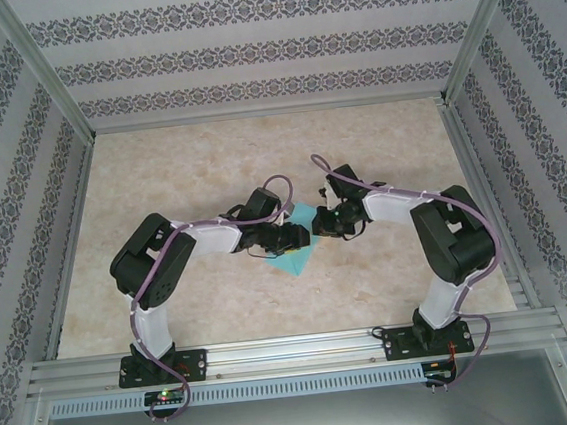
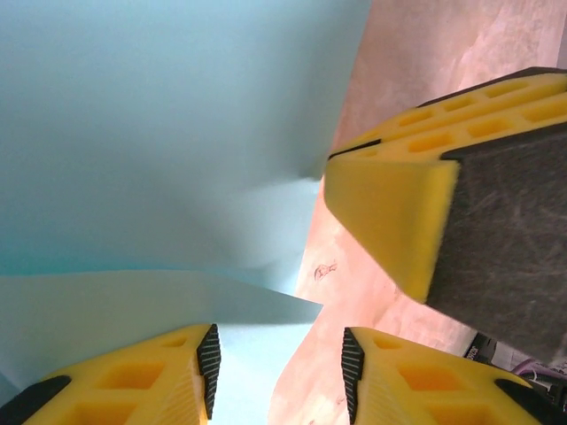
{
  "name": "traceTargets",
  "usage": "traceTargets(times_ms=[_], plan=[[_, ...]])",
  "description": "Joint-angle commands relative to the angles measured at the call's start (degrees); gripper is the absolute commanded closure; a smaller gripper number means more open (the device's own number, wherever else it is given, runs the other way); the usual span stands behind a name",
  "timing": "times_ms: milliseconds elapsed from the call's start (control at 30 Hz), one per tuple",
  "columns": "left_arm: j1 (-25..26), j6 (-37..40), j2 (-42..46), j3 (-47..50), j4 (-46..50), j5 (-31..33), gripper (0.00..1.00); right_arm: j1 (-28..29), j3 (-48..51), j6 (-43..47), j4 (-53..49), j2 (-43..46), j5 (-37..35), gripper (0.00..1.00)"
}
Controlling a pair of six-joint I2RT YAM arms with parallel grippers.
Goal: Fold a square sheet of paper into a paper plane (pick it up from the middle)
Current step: Fold the triangle a second time at the center of the table.
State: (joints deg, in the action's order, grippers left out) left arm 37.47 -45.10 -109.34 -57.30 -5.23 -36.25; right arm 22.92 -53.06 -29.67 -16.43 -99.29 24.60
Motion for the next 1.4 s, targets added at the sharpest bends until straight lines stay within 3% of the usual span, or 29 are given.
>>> traceTargets(times_ms=[0,167,500,1033,1367], plan=[[0.46,0.44,0.89,1.92,-0.43,1.88,0.55,-1.23,1.54,-0.38,0.3,2.97,2.13,0.87],[0.5,0.39,1.63,2.46,-0.54,2.05,0.64,-2.07,3.86,-2.24,2.63,5.15,5.78,0.87],[0.49,1.22,1.5,2.74,-0.7,1.93,0.97,0.26,7.77,-7.34,8.06,7.13,12.71,0.89],[0.46,0.77,1.53,2.87,-0.91,3.32,0.98,3.03,7.46,-7.47,9.77,1.49,11.55,0.91],[0.41,0.01,2.0,2.75,-1.86,4.77,0.97,3.1,5.26,-3.78,5.16,-1.16,7.26,0.91]])
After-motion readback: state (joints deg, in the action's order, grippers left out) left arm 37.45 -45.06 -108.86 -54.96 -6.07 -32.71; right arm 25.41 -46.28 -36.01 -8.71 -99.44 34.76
